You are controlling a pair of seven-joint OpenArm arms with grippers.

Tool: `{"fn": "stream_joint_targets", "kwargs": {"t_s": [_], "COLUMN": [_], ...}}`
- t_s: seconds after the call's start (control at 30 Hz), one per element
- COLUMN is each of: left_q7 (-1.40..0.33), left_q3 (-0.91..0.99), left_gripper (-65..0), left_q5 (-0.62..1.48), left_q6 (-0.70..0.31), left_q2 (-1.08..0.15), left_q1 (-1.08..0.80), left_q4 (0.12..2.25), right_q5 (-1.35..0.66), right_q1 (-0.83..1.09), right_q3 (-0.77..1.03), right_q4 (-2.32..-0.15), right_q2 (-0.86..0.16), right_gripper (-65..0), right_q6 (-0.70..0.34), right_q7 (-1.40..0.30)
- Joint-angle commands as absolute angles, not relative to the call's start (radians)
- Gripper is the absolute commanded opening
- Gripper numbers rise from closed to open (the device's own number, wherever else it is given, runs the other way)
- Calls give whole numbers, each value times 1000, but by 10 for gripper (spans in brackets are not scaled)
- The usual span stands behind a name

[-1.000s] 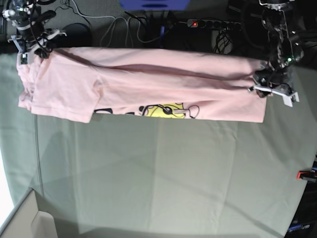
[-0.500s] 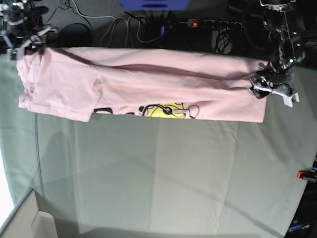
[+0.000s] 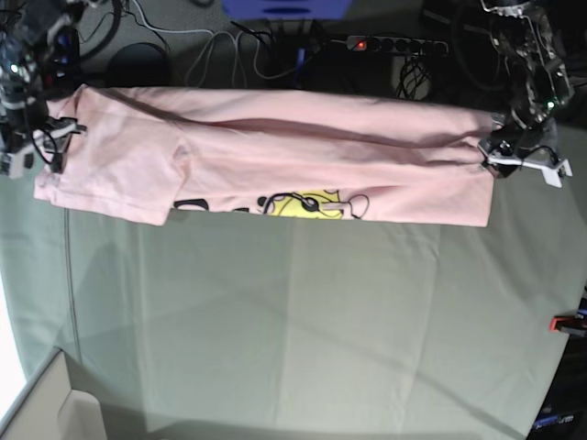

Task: Layout the t-shirt on the table in an organized manner, then fold the t-shirt properly
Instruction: 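Hold the folded shirt's ends with both grippers and adjust the grasp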

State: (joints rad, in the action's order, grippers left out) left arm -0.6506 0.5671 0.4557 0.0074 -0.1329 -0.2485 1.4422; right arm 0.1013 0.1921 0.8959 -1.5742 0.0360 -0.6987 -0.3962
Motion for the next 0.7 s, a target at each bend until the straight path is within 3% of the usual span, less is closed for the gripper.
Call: {"fn": "stream_joint_targets", "kwargs": {"t_s": [0.0, 0.43, 0.5, 0.67], "left_q7": [-638, -638, -642, -641], "left_q3": [570, 568, 570, 568], "left_gripper": [-277, -271, -271, -271], "left_q5": [461, 461, 458, 461], "left_q6": [4, 4, 4, 4], "left_q2": [-143, -143, -143, -143], "left_q1": [-243, -217, -203, -202], "left_q4": [1461, 1452, 1449, 1449], "right_q5": [111, 145, 145, 147], "right_q1": [174, 127, 128, 134], "right_q3": [900, 849, 843, 849], "right_q4": [-1569, -1440, -1440, -1442], "right_q2": [28, 10, 10, 10], "right_gripper": [-275, -287, -335, -606], "right_q6": [-698, -698, -698, -698], "right_q7": [-374, -372, -372, -372]}}
